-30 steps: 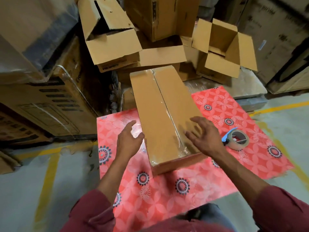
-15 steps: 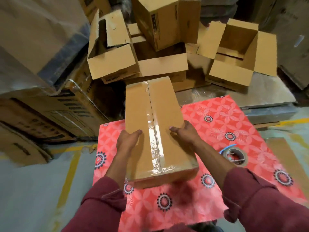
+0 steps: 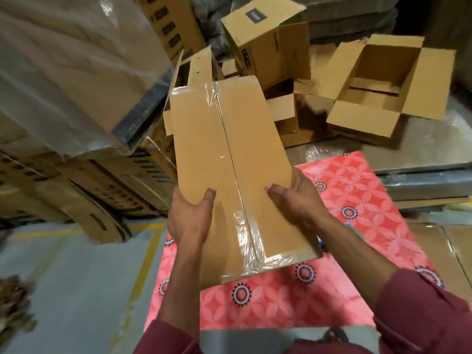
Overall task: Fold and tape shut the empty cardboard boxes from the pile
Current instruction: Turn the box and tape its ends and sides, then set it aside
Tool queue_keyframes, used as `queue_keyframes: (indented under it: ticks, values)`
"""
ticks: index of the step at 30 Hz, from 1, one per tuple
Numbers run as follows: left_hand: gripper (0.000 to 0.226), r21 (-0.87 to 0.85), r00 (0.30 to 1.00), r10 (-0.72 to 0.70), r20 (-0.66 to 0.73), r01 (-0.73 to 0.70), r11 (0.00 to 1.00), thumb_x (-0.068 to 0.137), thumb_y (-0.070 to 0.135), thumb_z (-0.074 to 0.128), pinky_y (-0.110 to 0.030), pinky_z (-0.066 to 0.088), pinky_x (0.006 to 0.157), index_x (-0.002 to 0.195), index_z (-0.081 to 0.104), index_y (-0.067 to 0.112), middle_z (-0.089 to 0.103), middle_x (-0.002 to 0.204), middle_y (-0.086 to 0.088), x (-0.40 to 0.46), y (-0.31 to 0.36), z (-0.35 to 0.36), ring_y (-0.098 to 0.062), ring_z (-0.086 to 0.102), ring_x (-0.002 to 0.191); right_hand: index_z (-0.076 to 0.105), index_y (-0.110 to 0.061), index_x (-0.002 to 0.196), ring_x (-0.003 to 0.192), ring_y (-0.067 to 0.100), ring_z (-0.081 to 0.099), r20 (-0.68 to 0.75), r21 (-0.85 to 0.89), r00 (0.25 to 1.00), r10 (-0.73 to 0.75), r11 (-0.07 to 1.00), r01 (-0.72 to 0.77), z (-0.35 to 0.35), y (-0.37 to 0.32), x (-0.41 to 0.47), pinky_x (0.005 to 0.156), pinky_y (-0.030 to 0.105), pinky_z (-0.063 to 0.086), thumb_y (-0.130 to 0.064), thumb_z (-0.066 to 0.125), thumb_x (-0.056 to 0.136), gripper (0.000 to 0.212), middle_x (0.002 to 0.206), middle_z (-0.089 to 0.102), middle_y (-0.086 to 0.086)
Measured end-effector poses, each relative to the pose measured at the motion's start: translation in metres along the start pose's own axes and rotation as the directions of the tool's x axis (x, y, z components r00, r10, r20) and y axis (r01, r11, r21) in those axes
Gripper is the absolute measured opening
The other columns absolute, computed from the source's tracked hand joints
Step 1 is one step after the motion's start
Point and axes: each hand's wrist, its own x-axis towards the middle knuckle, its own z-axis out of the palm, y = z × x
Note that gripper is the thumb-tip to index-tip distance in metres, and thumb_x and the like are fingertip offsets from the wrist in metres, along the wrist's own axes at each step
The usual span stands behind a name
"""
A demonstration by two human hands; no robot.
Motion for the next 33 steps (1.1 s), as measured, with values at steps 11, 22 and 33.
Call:
queue_keyframes:
  ticks: [11, 22, 33]
  values:
    - [0.056, -0.252, 0.976, 0.154, 0.154, -0.112, 0.961, 0.074, 0.061, 0.064, -0.041, 0.052, 0.093, 0.122, 0.061, 0.033, 0.068, 0.102, 0.013, -0.16, 0.074, 0.056, -0.026, 0.067, 0.101, 0.062, -0.027, 0.127, 0.105, 0.014, 0.07, -0.282, -0.154, 0.956, -0.083, 0.987, 0.041, -0.199, -0.031, -0.143, 0.098, 0.045, 0.056, -0.042, 0.08, 0.08, 0.052, 0.115, 0.073, -0.006]
    - [0.055, -0.373, 0.803, 0.24, 0.546, -0.023, 0.927, 0.065, 0.066, 0.063, -0.048, 0.055, 0.094, 0.109, 0.069, 0.033, 0.074, 0.101, 0.011, -0.309, 0.184, 0.182, -0.025, 0.07, 0.097, 0.07, -0.025, 0.122, 0.09, 0.008, 0.074, -0.524, -0.131, 0.852, 0.004, 0.988, -0.084, -0.421, 0.0, -0.228, 0.078, 0.032, 0.058, -0.035, 0.079, 0.088, 0.036, 0.1, 0.078, -0.013]
    - [0.059, -0.084, 0.631, 0.008, 0.776, 0.091, 0.992, 0.061, 0.061, 0.07, -0.045, 0.057, 0.096, 0.113, 0.069, 0.032, 0.075, 0.111, 0.007, -0.469, 0.232, 0.388, -0.024, 0.071, 0.104, 0.069, -0.024, 0.117, 0.097, 0.02, 0.075, -0.494, 0.036, 0.797, 0.348, 0.924, -0.381, -0.639, 0.164, -0.232, 0.093, 0.05, 0.06, -0.044, 0.083, 0.077, 0.047, 0.105, 0.078, -0.008]
